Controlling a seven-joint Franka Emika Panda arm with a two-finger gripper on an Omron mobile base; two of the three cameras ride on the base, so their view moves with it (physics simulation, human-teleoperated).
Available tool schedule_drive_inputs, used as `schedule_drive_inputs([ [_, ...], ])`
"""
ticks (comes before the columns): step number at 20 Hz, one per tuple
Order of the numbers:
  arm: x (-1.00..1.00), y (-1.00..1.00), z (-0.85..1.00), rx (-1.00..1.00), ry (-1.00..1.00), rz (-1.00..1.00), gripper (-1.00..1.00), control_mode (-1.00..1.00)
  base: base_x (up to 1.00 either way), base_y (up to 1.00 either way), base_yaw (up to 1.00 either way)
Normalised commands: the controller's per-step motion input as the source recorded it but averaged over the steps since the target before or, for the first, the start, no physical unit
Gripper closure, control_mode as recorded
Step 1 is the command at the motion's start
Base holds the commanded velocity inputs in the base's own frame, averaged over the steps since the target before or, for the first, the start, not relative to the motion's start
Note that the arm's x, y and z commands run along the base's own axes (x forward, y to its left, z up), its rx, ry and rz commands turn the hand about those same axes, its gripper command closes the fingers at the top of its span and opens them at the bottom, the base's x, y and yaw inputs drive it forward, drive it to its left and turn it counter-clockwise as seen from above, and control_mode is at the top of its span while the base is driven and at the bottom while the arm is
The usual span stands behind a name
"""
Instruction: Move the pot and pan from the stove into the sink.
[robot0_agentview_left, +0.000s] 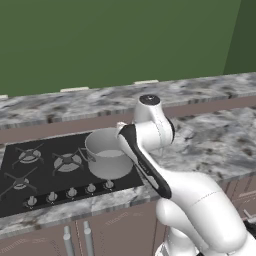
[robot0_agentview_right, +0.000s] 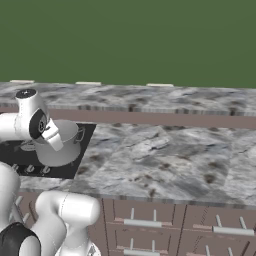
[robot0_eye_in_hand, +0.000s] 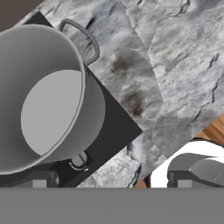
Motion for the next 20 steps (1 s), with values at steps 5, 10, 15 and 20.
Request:
schedule_drive_inputs([
  [5,0.33,0.10,-0.37,0.00,0.06,-0.02,-1.00,-1.00,0.00,0.00,0.00],
  [10,0.31,0.09,-0.36,0.00,0.05,-0.02,-1.00,-1.00,0.00,0.00,0.00],
  [15,0.33,0.10,-0.31,-0.02,0.01,-0.02,-1.00,-1.00,0.00,0.00,0.00],
  [20,0.34,0.12,-0.31,-0.02,0.00,-0.02,-1.00,-1.00,0.00,0.00,0.00],
])
